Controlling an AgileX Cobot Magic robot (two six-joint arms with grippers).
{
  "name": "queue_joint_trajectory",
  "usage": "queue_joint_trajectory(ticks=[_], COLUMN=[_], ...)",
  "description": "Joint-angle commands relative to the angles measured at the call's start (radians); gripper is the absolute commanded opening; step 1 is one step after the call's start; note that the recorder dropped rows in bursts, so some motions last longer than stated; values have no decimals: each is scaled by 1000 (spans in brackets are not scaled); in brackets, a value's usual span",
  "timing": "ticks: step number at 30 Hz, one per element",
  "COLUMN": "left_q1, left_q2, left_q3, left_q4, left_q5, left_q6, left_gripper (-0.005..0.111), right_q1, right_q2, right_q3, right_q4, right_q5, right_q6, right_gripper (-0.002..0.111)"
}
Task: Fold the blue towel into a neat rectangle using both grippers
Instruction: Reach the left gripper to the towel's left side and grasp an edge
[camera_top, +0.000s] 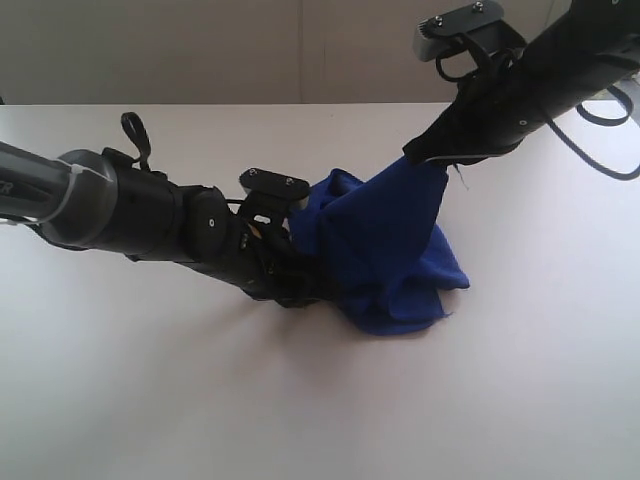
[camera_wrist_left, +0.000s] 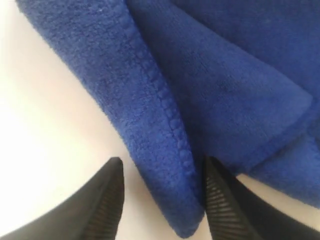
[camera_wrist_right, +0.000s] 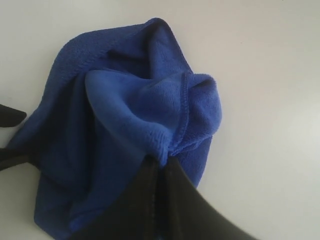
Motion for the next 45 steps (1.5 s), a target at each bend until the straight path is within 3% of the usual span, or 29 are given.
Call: queue_joint_trajectory(ticks=[1, 19, 27, 34, 36, 38, 45], left_q1=[24, 116, 30, 22, 22, 22, 22], left_q2=[-1, -12, -12, -12, -12, -12, -12], left_q3=[-4, -4, -4, -4, -4, -4, 0], left_q4=[-7, -7, -25, -19, -11, -8, -3], left_q5=[21, 83, 91, 64, 51, 43, 33], left_q6=[11, 11, -64, -54, -31, -7, 46], left_gripper=[52, 52, 52, 52, 46, 31, 0], right_q1=[0, 0, 0, 0, 0, 0, 0], right_q2=[-1, -1, -1, -1, -1, -1, -1], right_q3=[-2, -2, -2, -2, -2, -2, -2], right_q4=[4, 4, 4, 4, 4, 4, 4], right_q5=[2, 2, 2, 4, 4, 4, 4], right_q6=[-2, -2, -2, -2, -2, -2, -2], right_gripper=[0, 0, 0, 0, 0, 0, 0])
